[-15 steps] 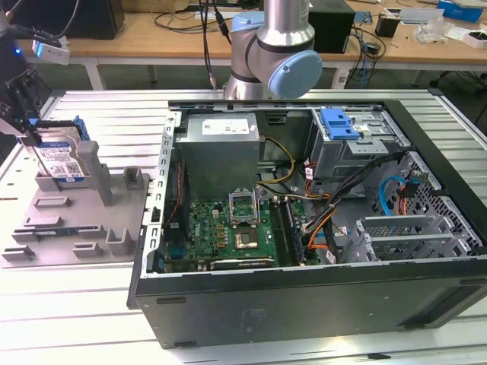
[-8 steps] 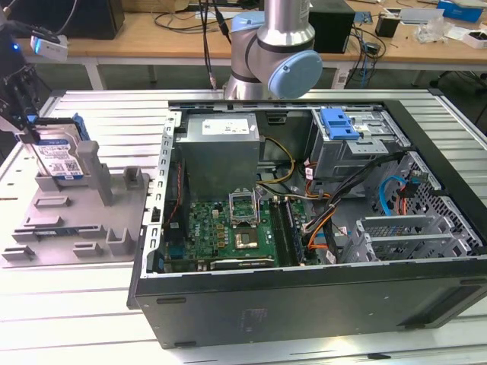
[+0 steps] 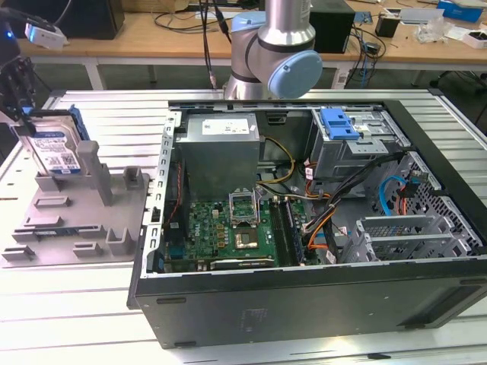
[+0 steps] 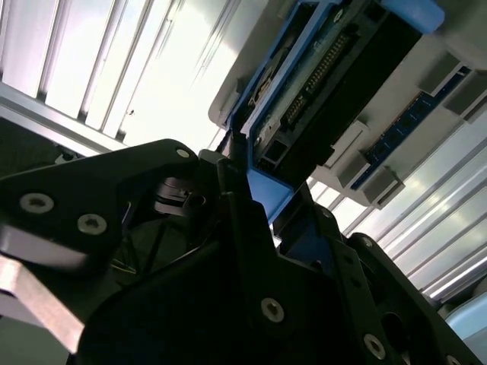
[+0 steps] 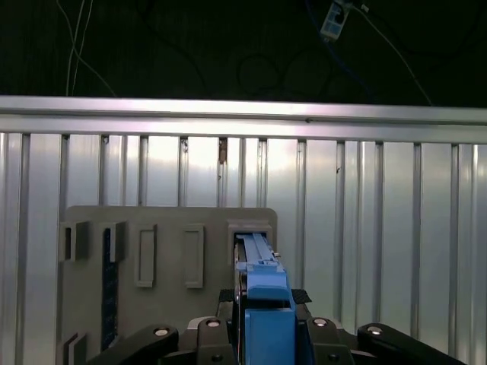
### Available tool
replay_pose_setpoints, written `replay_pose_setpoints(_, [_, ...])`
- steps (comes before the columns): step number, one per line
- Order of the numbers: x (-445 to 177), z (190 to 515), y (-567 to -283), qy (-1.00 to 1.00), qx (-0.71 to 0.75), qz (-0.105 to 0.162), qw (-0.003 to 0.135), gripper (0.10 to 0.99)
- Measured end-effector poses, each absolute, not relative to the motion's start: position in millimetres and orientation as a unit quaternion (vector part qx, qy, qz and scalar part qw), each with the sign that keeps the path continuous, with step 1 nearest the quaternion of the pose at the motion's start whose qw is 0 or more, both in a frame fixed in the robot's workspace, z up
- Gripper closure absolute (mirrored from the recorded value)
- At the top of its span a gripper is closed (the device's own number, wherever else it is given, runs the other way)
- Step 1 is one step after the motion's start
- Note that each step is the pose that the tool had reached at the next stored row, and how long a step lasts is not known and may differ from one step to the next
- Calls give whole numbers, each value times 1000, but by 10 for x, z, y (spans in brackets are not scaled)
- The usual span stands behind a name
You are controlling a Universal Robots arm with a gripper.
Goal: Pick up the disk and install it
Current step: 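Pick up the disk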
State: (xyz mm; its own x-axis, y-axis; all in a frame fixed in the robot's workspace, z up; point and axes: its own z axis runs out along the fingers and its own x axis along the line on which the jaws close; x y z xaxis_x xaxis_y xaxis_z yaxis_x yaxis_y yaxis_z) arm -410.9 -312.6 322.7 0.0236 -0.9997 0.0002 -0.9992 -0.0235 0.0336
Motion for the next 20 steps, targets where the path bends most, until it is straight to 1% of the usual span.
replay_pose_setpoints(14, [-4108, 3600, -3126, -699, 715, -12, 12, 718])
replay_pose_setpoints(20, [-4107, 3840, -3127, -699, 715, -12, 12, 718])
